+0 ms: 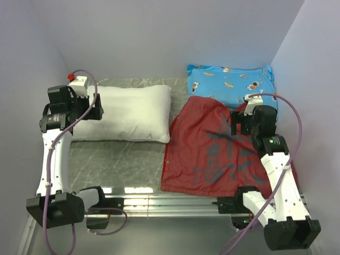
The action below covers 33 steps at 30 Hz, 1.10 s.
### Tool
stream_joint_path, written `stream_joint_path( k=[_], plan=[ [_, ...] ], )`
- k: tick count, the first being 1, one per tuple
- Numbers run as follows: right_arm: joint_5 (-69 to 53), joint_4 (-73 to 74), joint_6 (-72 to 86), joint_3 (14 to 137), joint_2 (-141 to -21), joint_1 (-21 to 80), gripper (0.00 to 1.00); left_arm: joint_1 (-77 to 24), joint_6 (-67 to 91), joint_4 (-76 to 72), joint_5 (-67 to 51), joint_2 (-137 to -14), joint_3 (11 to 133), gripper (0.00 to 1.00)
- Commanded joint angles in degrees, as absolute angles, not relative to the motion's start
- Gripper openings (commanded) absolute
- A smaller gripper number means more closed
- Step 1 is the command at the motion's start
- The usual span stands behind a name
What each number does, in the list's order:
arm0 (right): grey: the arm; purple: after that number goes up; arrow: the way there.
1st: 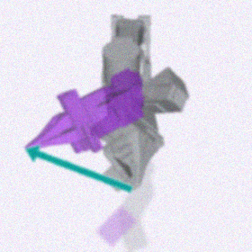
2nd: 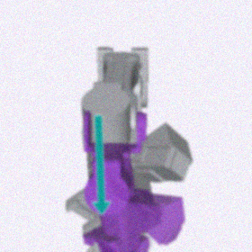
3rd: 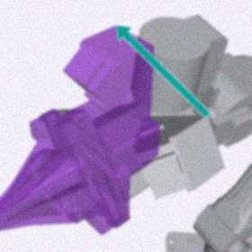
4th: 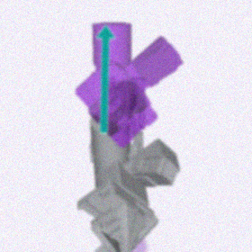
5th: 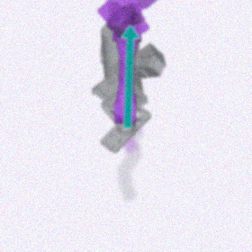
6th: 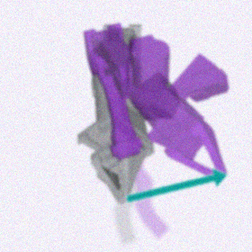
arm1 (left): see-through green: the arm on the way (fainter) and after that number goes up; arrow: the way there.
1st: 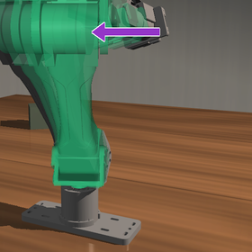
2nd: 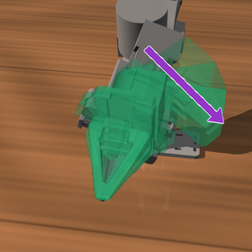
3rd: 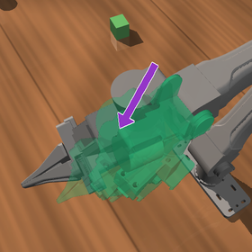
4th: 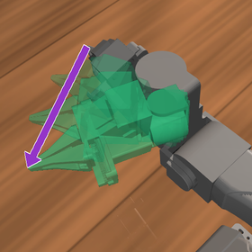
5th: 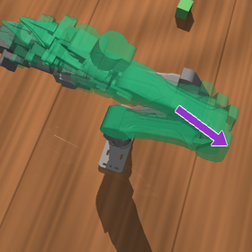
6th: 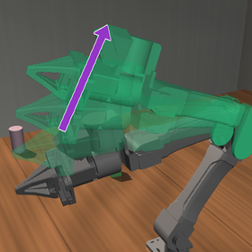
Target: Put the pillow into the pillowcase
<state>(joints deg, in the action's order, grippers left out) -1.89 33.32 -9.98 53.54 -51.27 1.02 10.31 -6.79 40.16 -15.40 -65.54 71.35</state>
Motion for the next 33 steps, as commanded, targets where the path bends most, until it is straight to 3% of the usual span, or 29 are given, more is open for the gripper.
stream_joint_path(
  k=[1,11,18,23,28,31,32,33],
  plan=[
    [4.65,28.92,-12.56,53.53,-54.92,0.27,1.00,10.28,-7.29,38.94,-16.35,-66.97,74.00,0.99],
    [7.64,28.21,-22.05,66.87,-82.77,-5.45,0.93,10.20,-6.95,41.22,-19.34,-72.16,80.42,0.99],
    [1.50,37.33,-24.34,82.77,-103.33,-6.07,0.90,10.20,-6.24,41.40,-19.25,-75.32,82.44,0.99],
    [-3.68,42.53,-27.50,85.96,-108.80,-6.15,0.89,10.20,-5.80,41.13,-18.90,-77.78,83.14,0.99],
    [-0.10,42.29,-28.13,82.63,-111.45,-6.59,0.84,10.20,-4.92,39.82,-19.51,-79.28,83.50,0.99],
    [4.47,38.06,-26.55,80.59,-110.66,-8.26,0.60,10.20,-3.96,39.29,-19.51,-80.24,83.85,0.99],
    [5.00,37.97,-26.20,81.90,-110.39,-9.83,0.40,10.20,-3.52,39.29,-19.60,-80.51,83.93,0.99],
    [5.71,38.32,-25.76,82.87,-110.22,-10.71,0.26,10.20,-3.34,39.29,-19.77,-80.68,84.02,0.99]
  ],
)
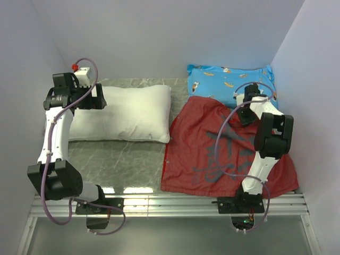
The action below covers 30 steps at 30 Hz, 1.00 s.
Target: Put the pillow into the pillowcase
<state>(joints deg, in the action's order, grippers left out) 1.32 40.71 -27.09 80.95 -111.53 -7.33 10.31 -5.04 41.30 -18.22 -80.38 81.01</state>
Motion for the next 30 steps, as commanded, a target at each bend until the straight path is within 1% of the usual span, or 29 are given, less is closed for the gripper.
stream_joint_path(
  k=[1,2,5,6,9,12,13,14,15,17,18,19,20,21,22,24,25,26,27,28,29,30],
  plan=[
    [6.58,38.49,-25.23,83.92,-109.87,-11.77,0.13,10.20,-3.25,39.37,-20.12,-81.12,84.20,0.99],
    [7.20,38.76,-25.14,86.11,-108.65,-14.04,0.00,10.11,-2.99,39.37,-20.30,-81.30,84.20,0.99],
    [10.19,37.62,-25.75,89.81,-105.57,-17.74,0.00,10.20,-2.46,38.59,-19.60,-81.30,83.76,0.99],
    [11.24,36.31,-26.10,90.78,-105.12,-20.19,0.00,10.11,-2.37,38.15,-18.99,-81.12,83.50,0.99],
    [16.77,31.41,-27.33,93.34,-104.41,-23.02,0.00,10.20,-2.20,36.66,-16.70,-79.98,81.83,0.99],
    [22.40,27.43,-28.39,93.60,-103.98,-22.25,0.00,10.20,-2.20,36.04,-14.95,-79.02,79.99,0.99],
    [24.07,27.42,-27.78,93.95,-104.06,-21.37,0.03,10.11,-2.11,36.04,-14.25,-78.84,79.81,0.99],
    [24.95,27.86,-27.25,95.26,-103.71,-20.40,0.36,10.19,-2.02,36.12,-13.63,-78.66,79.72,0.99],
    [24.87,30.38,-26.46,96.14,-103.28,-19.17,0.53,10.20,-2.11,36.30,-13.28,-78.66,79.63,0.99],
    [22.60,32.86,-23.30,97.03,-99.87,-14.69,0.84,10.20,-2.28,36.83,-12.75,-78.40,79.63,0.99],
    [19.89,35.22,-22.33,96.86,-98.28,-12.76,0.86,10.11,-2.37,37.00,-12.83,-78.14,79.54,0.99],
    [14.38,35.77,-20.85,96.16,-96.43,-11.09,0.88,10.19,-2.46,37.61,-13.01,-78.05,79.63,0.99],
    [11.54,37.16,-19.79,94.41,-93.11,-7.07,0.88,10.20,-2.72,37.97,-13.18,-77.96,79.63,0.99],
    [8.99,37.96,-18.73,93.35,-91.60,-5.20,0.88,10.20,-2.72,38.23,-13.18,-77.78,79.63,0.99],
    [1.66,39.10,-16.37,92.56,-90.36,-3.53,0.87,10.20,-2.99,38.75,-13.36,-77.78,79.72,0.99],
    [-4.89,41.66,-12.85,89.40,-88.07,2.43,0.80,10.19,-3.08,39.11,-13.45,-77.61,79.45,0.99],
    [-7.71,41.49,-9.79,87.82,-87.63,4.72,0.77,10.20,-3.34,39.37,-13.27,-77.52,79.37,0.99],
    [-11.04,40.53,-9.06,84.24,-87.10,6.83,0.72,10.20,-3.34,39.98,-13.36,-77.43,79.28,0.99],
    [-11.33,39.47,-8.88,82.20,-86.75,11.99,0.69,10.20,-3.43,40.16,-13.27,-77.43,79.02,0.99],
    [-10.73,38.68,-8.53,80.44,-86.49,14.13,0.66,10.20,-3.51,40.34,-13.01,-77.26,78.84,0.99],
    [-11.59,37.80,-7.83,77.81,-86.92,15.89,0.57,10.20,-3.52,40.52,-13.01,-77.08,78.66,0.99],
    [-12.91,37.45,-6.60,76.74,-87.45,18.26,0.55,10.20,-3.60,40.69,-13.09,-77.08,78.31,0.99]
  ],
)
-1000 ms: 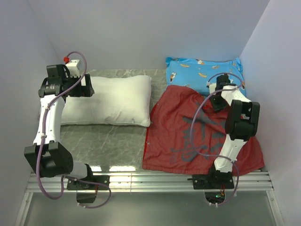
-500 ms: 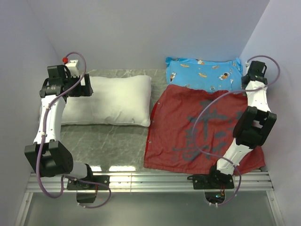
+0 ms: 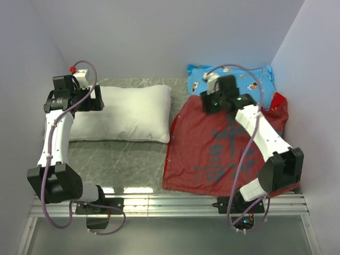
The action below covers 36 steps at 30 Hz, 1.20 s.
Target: Put the pillow into the pillowcase
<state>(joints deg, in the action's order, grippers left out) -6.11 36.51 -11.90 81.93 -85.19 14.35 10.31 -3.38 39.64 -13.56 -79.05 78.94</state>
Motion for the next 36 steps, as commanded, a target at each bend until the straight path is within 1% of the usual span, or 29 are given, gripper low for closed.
stream_joint_path(
  k=[1,3,6,9,16,21,26,27,29,30,31,32,34,36],
  plan=[
    [-13.96,37.09,-3.72,76.03,-88.32,19.06,0.54,10.20,-3.69,40.78,-13.10,-77.08,78.22,0.99],
    [-15.38,35.78,-2.29,74.36,-91.31,22.04,0.54,10.20,-3.60,41.48,-13.18,-77.25,78.31,0.99],
    [-13.46,33.40,-1.23,72.07,-94.91,24.43,0.54,10.11,-3.69,42.18,-12.57,-77.52,78.66,0.99],
    [-11.61,35.41,-0.97,70.32,-97.90,26.01,0.53,10.20,-4.30,42.63,-11.78,-77.35,79.01,0.99],
    [-3.88,39.90,-5.70,61.01,-95.89,25.84,0.51,10.11,-5.19,42.36,-12.30,-77.17,78.31,0.99],
    [2.45,40.52,-12.11,53.90,-92.04,21.72,0.49,10.20,-5.18,41.75,-12.74,-77.52,77.43,0.99],
    [8.17,40.17,-20.47,52.12,-89.47,13.90,0.49,10.20,-6.41,41.48,-12.92,-77.08,77.08,0.99],
    [9.39,40.25,-22.83,52.38,-89.30,11.71,0.50,10.20,-6.50,41.40,-12.83,-76.99,77.08,0.99],
    [8.71,40.95,-24.16,55.01,-88.33,10.64,0.56,10.20,-7.20,41.49,-13.09,-76.99,77.25,0.99],
    [5.74,42.00,-23.30,56.59,-87.72,10.63,0.61,10.28,-7.29,41.57,-13.27,-76.99,77.26,0.99],
    [3.54,42.71,-21.64,60.60,-86.67,10.90,0.69,10.20,-7.38,41.49,-13.36,-76.82,77.26,0.99],
    [0.64,43.76,-19.53,62.99,-86.49,11.51,0.73,10.20,-7.30,41.48,-13.53,-76.90,77.34,0.99],
    [-4.89,43.60,-11.19,68.87,-86.83,14.48,0.75,10.20,-6.60,41.48,-13.62,-77.08,77.69,0.99],
    [-6.06,42.19,-4.70,71.88,-88.06,17.39,0.74,10.28,-5.98,41.40,-13.54,-77.60,78.05,0.99]
  ],
)
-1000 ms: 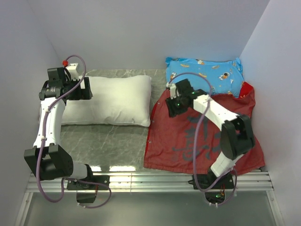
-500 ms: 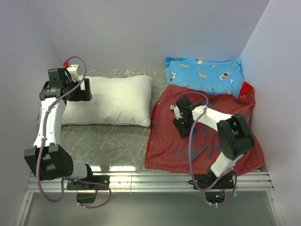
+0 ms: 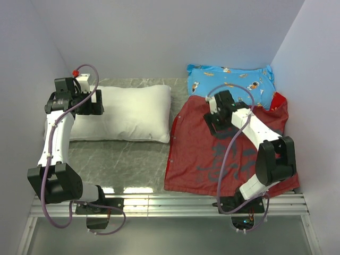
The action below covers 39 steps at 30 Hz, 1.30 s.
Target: Put the pillow into the pillowcase
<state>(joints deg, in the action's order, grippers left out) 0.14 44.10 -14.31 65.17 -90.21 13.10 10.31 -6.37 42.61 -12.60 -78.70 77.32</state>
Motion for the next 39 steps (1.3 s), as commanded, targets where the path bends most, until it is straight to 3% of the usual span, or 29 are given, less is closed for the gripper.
stream_joint_path(
  k=[1,7,11,21,39],
  plan=[
    [-2.93,41.23,-3.44,73.37,-89.02,19.23,0.72,10.20,-5.37,41.83,-13.27,-77.87,78.31,0.99],
    [-4.92,39.82,8.95,82.78,-97.71,24.34,0.67,10.28,-3.43,44.12,-11.08,-79.98,80.68,0.99],
    [-3.36,35.17,16.69,82.09,-99.31,27.68,0.65,10.28,-3.08,44.91,-9.85,-79.98,81.12,0.99],
    [1.85,36.48,23.29,86.57,-108.62,34.28,0.46,10.20,-2.11,45.09,-7.65,-79.10,79.81,0.99],
    [0.26,34.54,26.19,87.54,-114.78,36.12,0.46,10.20,-2.20,43.68,-6.42,-76.47,75.50,0.99]
  ],
)
